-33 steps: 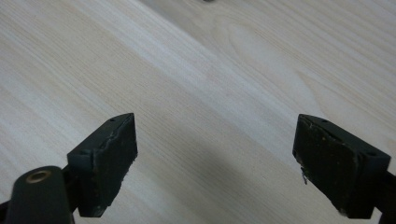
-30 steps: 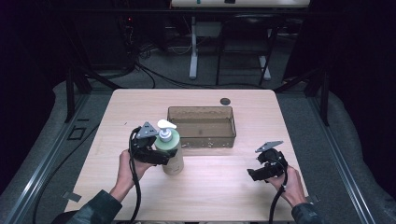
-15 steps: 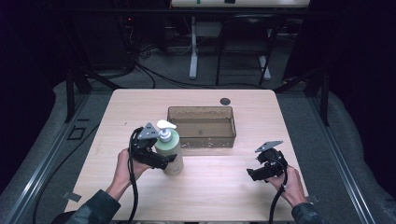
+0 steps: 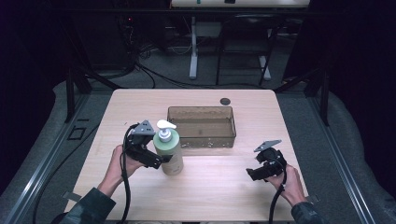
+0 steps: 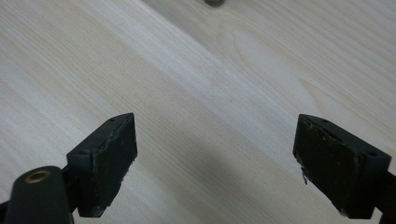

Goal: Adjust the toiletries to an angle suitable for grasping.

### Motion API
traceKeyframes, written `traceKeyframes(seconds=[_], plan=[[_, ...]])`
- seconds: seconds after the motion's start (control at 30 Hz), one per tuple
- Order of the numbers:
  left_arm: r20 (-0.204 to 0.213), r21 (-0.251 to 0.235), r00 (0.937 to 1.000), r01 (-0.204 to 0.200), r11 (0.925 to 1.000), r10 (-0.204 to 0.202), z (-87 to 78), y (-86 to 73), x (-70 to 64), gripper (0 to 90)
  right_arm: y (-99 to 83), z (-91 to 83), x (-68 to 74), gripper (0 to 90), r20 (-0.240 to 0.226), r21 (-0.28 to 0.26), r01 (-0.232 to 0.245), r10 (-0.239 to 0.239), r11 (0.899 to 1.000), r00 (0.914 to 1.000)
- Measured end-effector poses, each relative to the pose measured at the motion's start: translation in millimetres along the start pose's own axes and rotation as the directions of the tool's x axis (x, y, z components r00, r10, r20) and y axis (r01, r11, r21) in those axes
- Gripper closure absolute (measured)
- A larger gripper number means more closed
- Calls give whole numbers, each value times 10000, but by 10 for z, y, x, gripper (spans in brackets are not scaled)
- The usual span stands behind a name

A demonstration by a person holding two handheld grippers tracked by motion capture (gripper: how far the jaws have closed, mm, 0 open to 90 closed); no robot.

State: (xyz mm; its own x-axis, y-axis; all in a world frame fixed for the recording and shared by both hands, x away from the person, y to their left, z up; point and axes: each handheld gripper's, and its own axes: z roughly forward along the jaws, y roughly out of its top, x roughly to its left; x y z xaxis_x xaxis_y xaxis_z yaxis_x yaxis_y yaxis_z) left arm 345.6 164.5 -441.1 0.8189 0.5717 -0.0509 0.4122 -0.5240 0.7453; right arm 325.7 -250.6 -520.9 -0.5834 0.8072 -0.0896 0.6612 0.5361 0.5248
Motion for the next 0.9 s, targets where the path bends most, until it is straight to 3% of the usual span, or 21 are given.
traceKeyframes(seconds=[0.43, 0.63, 0.9], plan=[[362, 356, 9990, -268, 9990, 255, -166, 79, 53, 0, -1, 13, -9, 125, -14, 20, -81, 81, 10000, 10000], [431, 555, 9971, -647, 9964, 623, -225, 191, 69, 0, 6, 18, -8, 123, 35, 45, -23, 23, 10000, 10000], [399, 1046, 9916, -1264, 9864, 1228, -294, 330, 102, 0, -1, 16, -9, 130, 66, 97, -15, 14, 10000, 10000]])
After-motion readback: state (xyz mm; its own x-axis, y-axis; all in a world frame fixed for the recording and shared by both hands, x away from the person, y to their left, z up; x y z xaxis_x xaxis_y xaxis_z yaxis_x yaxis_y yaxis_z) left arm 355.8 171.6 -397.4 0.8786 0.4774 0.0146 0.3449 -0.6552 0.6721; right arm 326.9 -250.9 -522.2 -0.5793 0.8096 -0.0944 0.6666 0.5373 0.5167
